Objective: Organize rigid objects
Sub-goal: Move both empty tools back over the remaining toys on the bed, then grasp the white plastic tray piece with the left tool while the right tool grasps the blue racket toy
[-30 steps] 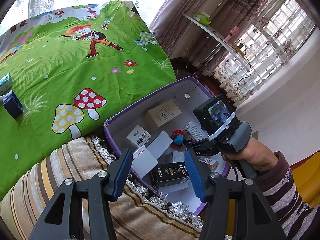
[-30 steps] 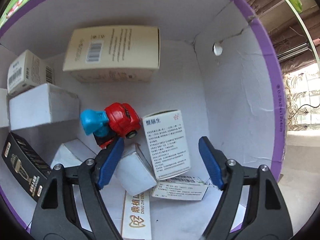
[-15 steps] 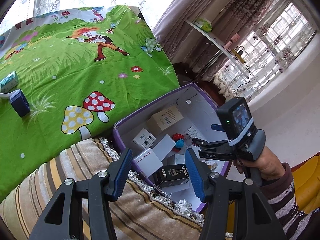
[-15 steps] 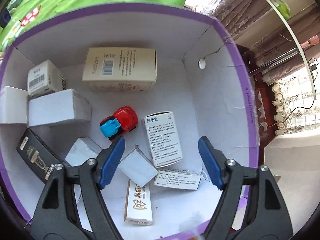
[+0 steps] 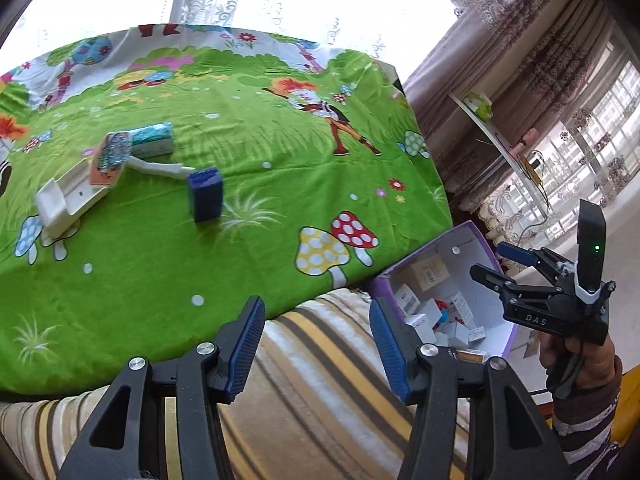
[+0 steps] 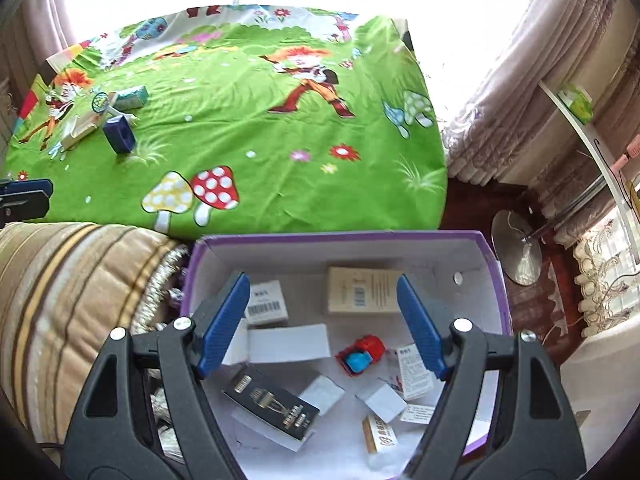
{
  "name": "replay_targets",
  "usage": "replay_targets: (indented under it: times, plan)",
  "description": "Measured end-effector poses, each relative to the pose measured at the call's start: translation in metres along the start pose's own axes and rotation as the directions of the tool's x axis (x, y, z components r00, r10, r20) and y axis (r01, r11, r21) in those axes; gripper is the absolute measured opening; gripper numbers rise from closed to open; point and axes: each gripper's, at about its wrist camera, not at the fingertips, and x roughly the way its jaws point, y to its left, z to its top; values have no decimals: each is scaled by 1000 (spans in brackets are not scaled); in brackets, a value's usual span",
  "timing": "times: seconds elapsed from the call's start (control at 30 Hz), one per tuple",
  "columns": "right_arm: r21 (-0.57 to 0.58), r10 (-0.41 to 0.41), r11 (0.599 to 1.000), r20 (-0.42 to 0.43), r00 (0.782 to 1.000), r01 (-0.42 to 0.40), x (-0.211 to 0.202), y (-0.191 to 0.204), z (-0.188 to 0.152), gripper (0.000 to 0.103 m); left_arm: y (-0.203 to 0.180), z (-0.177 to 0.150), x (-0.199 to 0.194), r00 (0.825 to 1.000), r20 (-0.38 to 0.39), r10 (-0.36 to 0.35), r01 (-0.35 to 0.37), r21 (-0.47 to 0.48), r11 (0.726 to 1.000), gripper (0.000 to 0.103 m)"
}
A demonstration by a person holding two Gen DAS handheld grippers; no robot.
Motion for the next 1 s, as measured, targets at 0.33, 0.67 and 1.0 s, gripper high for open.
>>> replay_targets:
  times: [0.33, 0.67, 1.0]
  plan:
    - [-113, 94, 990, 42, 995, -89, -6, 75, 48, 79, 91, 13, -25, 994, 40, 102, -95, -148, 984, 56]
    - [-190, 174, 969, 76, 982, -157, 2, 135, 95, 79, 154, 33, -31, 986, 62, 155, -128, -315, 940, 56]
    - [-246, 219, 950, 78, 973, -194, 17, 191, 134, 79, 208, 49, -13, 978, 42, 202, -152, -513, 845, 56]
